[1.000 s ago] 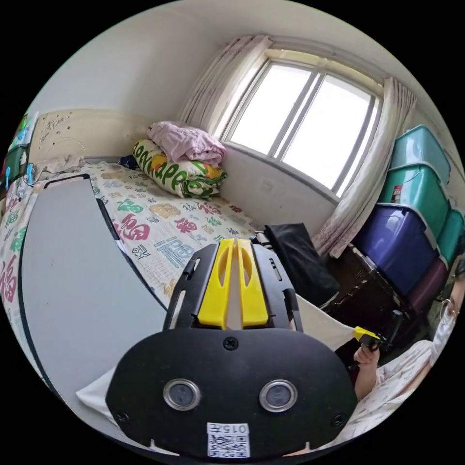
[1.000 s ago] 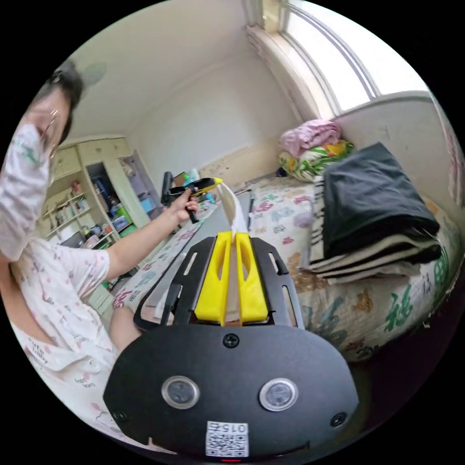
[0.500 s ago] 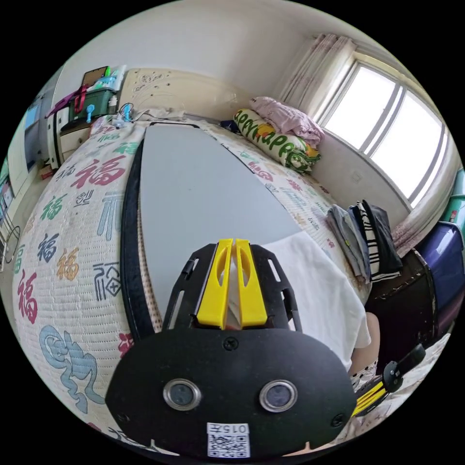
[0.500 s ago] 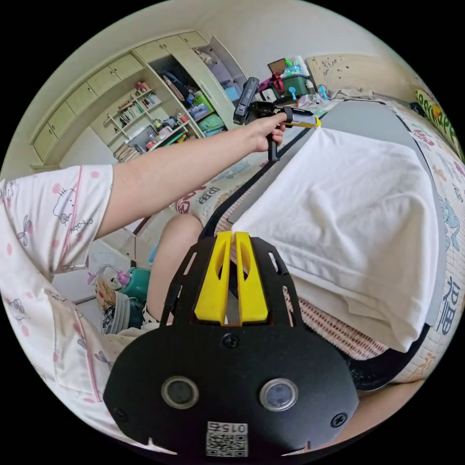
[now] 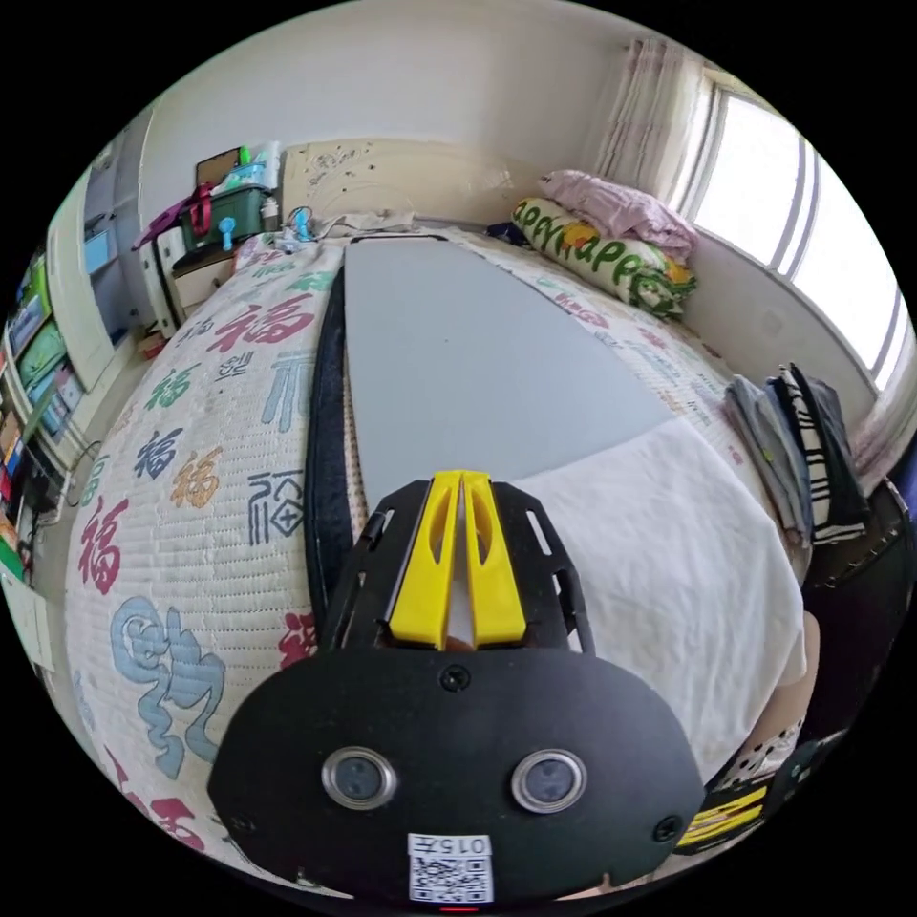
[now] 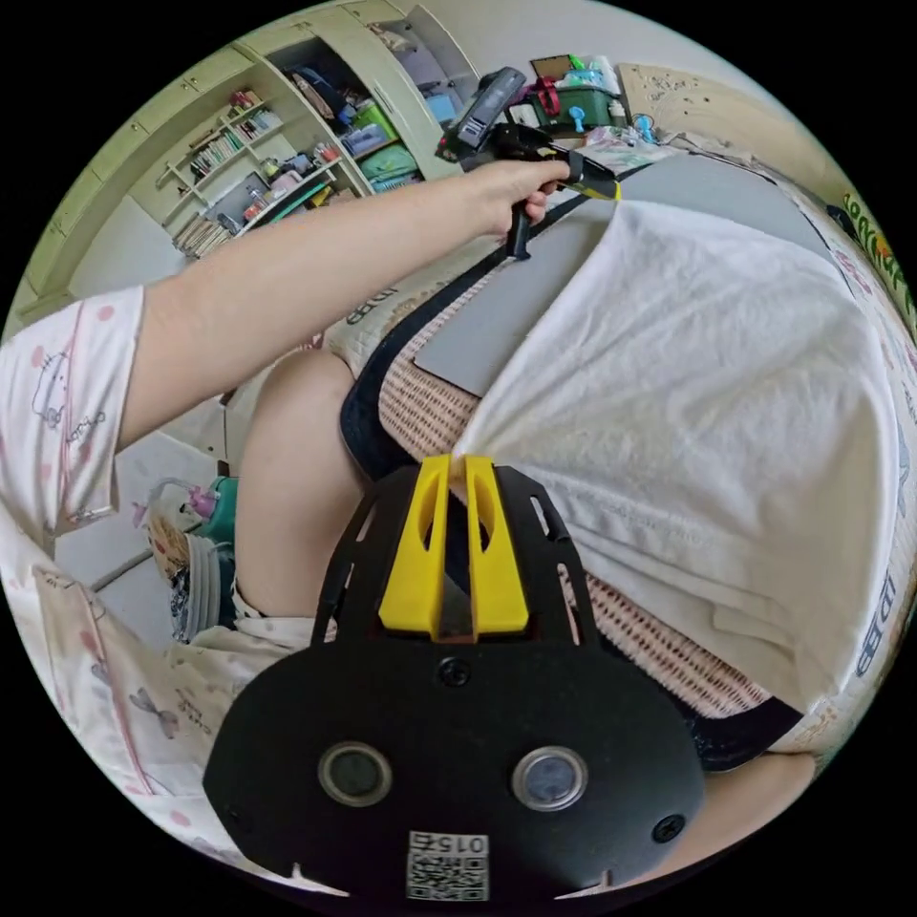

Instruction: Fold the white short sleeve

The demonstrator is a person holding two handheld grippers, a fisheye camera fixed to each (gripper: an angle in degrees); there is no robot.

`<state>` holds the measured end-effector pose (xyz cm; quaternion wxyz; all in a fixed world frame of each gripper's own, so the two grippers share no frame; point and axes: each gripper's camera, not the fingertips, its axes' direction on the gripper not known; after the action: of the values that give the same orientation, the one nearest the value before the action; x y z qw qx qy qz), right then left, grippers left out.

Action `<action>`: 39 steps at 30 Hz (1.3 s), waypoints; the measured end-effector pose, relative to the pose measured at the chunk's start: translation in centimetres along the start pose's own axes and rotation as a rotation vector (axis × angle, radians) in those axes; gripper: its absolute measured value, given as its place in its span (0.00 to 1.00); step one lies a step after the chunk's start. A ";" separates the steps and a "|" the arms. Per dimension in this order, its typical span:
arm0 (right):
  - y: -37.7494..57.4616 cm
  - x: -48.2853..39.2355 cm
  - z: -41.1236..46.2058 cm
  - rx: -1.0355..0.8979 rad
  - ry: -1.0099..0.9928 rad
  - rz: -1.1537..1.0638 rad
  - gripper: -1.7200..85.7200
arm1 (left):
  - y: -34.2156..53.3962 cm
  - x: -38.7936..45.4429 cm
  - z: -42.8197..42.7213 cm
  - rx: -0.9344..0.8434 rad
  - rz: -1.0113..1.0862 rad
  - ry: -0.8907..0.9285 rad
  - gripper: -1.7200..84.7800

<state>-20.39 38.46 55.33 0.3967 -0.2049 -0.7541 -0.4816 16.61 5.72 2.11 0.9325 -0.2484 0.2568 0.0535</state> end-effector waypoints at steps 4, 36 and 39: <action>2.3 1.6 -1.4 0.046 -0.088 -0.012 0.10 | 1.7 0.0 -2.4 0.042 0.029 0.004 0.04; 18.6 14.9 -1.0 0.172 0.411 -0.043 0.02 | 47.3 7.7 -12.4 -0.071 0.572 0.114 0.03; 17.8 13.2 -0.6 0.104 0.456 -0.084 0.01 | 48.1 6.6 -13.7 -0.050 0.563 0.135 0.02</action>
<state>-15.82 45.04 76.03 0.5464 -0.0387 -0.6766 -0.4921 5.15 40.68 -32.38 0.8554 -0.1931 0.3756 0.2999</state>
